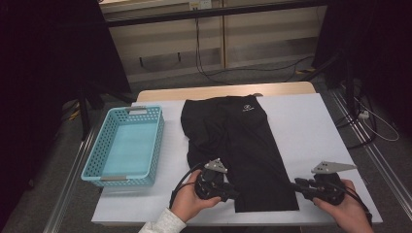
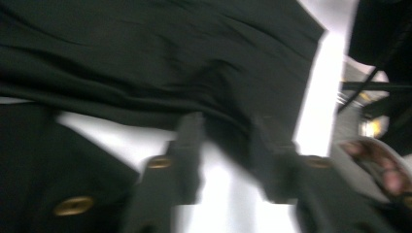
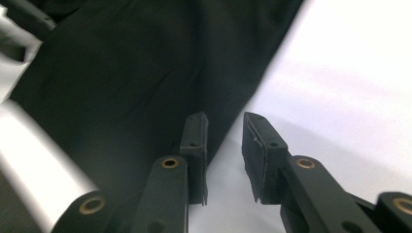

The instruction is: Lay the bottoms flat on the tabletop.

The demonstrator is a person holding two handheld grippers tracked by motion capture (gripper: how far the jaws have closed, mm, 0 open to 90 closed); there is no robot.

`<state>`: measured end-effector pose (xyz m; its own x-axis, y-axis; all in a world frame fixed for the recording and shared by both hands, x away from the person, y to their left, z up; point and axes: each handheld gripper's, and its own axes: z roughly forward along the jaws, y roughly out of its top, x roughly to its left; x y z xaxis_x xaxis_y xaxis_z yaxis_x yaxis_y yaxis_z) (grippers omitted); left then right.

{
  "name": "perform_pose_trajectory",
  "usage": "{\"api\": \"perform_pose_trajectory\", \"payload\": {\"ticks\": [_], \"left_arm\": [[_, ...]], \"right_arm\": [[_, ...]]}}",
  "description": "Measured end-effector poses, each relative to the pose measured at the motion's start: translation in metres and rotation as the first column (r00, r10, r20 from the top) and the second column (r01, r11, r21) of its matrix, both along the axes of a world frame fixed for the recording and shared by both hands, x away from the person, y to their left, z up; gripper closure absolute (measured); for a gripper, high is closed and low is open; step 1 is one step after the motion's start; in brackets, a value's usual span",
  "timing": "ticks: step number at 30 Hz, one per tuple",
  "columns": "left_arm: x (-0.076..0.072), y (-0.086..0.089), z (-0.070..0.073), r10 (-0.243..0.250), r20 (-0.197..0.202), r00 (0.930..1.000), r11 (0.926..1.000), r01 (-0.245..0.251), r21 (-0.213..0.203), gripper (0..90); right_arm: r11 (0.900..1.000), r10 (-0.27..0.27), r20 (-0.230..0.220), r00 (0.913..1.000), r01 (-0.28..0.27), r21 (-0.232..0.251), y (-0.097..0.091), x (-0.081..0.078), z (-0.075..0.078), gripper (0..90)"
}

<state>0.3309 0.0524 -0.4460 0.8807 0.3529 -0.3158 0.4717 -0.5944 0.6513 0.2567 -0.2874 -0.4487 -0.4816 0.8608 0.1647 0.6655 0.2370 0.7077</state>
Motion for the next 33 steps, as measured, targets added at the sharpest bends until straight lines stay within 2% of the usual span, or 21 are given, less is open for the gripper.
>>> {"api": "perform_pose_trajectory", "payload": {"ticks": [1, 3, 7, 9, 10, 11, 13, 15, 17, 23, 26, 27, 29, 30, 33], "left_arm": [[0.002, 0.002, 0.001, 0.010, -0.002, 1.0000, 0.9999, -0.010, -0.010, 57.0], [0.005, 0.005, 0.003, 0.028, 0.019, 0.9994, 0.9995, -0.027, -0.017, 53.0], [0.012, 0.012, 0.006, 0.065, 0.060, 0.9961, 0.9977, -0.064, -0.024, 45.6], [0.014, 0.015, 0.007, 0.083, 0.067, 0.9942, 0.9962, -0.082, -0.030, 43.5], [0.015, 0.016, 0.007, 0.089, 0.071, 0.9935, 0.9957, -0.087, -0.033, 42.4], [0.015, 0.017, 0.007, 0.091, 0.078, 0.9928, 0.9955, -0.088, -0.034, 41.8], [0.017, 0.018, 0.008, 0.103, 0.086, 0.9910, 0.9942, -0.100, -0.040, 40.8], [0.018, 0.020, 0.009, 0.110, 0.092, 0.9896, 0.9935, -0.107, -0.041, 39.8], [0.020, 0.022, 0.010, 0.116, 0.098, 0.9884, 0.9927, -0.113, -0.042, 39.2], [0.030, 0.036, 0.010, 0.171, 0.097, 0.9806, 0.9846, -0.166, -0.056, 32.2], [0.031, 0.040, 0.012, 0.187, 0.099, 0.9773, 0.9812, -0.181, -0.066, 31.6], [0.032, 0.040, 0.012, 0.190, 0.102, 0.9765, 0.9808, -0.183, -0.067, 31.2], [0.033, 0.043, 0.013, 0.202, 0.114, 0.9727, 0.9785, -0.195, -0.066, 29.8], [0.034, 0.044, 0.013, 0.204, 0.117, 0.9718, 0.9781, -0.198, -0.065, 28.2], [0.036, 0.048, 0.012, 0.215, 0.134, 0.9674, 0.9764, -0.210, -0.050, 26.3]], "right_arm": [[0.9999, -0.014, 0.002, 0.9999, 0.014, 0.001, 0.000, 0.007, -0.001, 66.9], [0.9988, -0.048, 0.005, 0.9988, 0.048, -0.005, 0.002, 0.019, -0.003, 65.0], [0.9957, -0.093, -0.009, 0.9956, 0.093, 0.002, 0.008, 0.042, -0.011, 66.0], [0.9947, -0.103, -0.005, 0.9946, 0.103, -0.003, 0.010, 0.046, -0.014, 76.3], [0.9939, -0.109, -0.003, 0.9940, 0.109, -0.019, 0.011, 0.047, -0.013, 79.6], [0.9940, -0.108, -0.006, 0.9941, 0.108, -0.016, 0.011, 0.047, -0.013, 81.2], [0.9966, -0.082, -0.018, 0.9965, 0.082, 0.007, 0.012, 0.046, -0.014, 90.0], [0.9978, -0.067, -0.017, 0.9976, 0.067, 0.003, 0.013, 0.045, -0.014, 90.0], [0.9976, -0.064, -0.011, 0.9979, 0.063, -0.027, 0.014, 0.043, -0.012, 90.0], [0.9979, -0.063, -0.027, 0.9976, 0.063, -0.013, 0.003, 0.035, -0.013, 90.0], [0.9983, -0.054, -0.028, 0.9981, 0.054, -0.022, 0.002, 0.035, -0.010, 90.0], [0.9983, -0.057, -0.007, 0.9983, 0.057, -0.012, 0.002, 0.037, -0.010, 89.6], [0.9985, -0.048, 0.033, 0.9983, 0.048, -0.025, 0.004, 0.045, -0.007, 77.3], [0.9976, -0.063, 0.050, 0.9968, 0.064, -0.027, 0.006, 0.052, -0.005, 72.0], [0.9960, -0.089, 0.073, 0.9933, 0.089, 0.001, 0.009, 0.074, -0.004, 66.6]]}}
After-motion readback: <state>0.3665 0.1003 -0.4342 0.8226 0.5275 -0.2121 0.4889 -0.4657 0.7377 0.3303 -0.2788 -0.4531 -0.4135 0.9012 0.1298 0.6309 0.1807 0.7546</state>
